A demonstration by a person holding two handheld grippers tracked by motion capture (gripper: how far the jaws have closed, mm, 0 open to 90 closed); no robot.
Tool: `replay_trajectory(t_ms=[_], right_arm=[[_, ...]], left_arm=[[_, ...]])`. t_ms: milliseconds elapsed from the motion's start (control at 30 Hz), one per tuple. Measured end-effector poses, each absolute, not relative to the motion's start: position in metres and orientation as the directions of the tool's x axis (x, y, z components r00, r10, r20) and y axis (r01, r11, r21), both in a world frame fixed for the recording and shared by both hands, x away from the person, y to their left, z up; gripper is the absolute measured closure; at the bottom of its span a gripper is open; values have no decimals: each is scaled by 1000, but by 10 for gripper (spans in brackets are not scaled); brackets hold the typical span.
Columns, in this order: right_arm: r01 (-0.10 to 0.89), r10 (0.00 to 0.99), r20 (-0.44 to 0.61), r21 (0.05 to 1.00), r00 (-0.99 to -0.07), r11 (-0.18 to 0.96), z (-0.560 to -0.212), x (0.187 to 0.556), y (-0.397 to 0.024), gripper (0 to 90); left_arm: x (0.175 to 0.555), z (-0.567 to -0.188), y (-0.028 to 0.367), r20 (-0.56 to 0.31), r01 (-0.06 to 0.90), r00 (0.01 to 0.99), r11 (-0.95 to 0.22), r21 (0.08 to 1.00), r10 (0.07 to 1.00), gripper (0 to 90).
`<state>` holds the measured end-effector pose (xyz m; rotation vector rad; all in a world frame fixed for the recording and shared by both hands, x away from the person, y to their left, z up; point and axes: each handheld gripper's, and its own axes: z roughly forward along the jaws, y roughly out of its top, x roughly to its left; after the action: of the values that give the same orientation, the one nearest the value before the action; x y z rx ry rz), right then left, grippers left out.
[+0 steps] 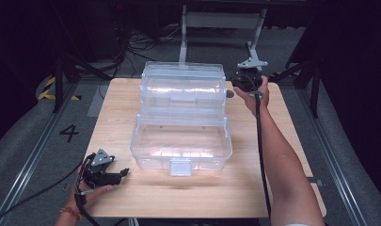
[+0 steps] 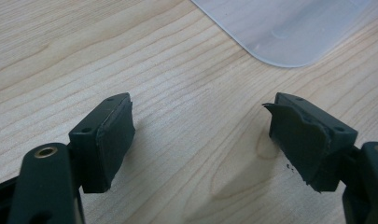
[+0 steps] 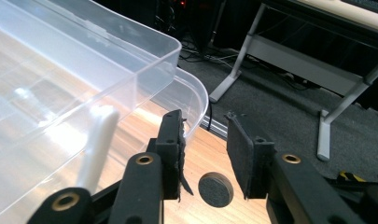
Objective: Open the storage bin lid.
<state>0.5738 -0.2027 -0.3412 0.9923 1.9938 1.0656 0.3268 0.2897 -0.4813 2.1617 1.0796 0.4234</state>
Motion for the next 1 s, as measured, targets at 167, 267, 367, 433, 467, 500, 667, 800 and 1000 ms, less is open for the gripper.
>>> replay_trajectory(t_ms=[167,267,367,433,467,500,667,800,1000], right_arm=[[301,833,-203,867,-516,397,-339,564,-205,631],[295,825,-207,865,-525,405,-338,557,-208,617],[298,819,-208,861,-535,413,-339,552,-211,600],[295,813,-216,856,-540,424,-340,548,-212,591],[295,810,-221,853,-544,431,-340,546,-213,586],[297,807,-219,851,-548,432,-341,544,-214,581],[304,798,-217,843,-562,444,-344,535,-219,550],[314,798,-207,841,-567,441,-345,527,-225,517],[332,791,-200,828,-578,452,-349,514,-237,486]], left_arm=[[327,-481,290,-11,580,606,-432,691,795,225],[327,-481,290,-10,578,604,-429,694,797,225],[327,-481,290,-11,580,606,-432,691,795,225],[327,-481,290,-11,580,606,-432,691,795,225],[327,-481,290,-11,580,606,-432,691,795,225],[327,-481,290,-11,580,606,-432,691,795,225],[327,-481,290,-11,579,605,-431,692,796,225],[327,-481,290,-11,579,605,-430,693,796,225],[327,-481,290,-5,577,605,-434,692,796,225]])
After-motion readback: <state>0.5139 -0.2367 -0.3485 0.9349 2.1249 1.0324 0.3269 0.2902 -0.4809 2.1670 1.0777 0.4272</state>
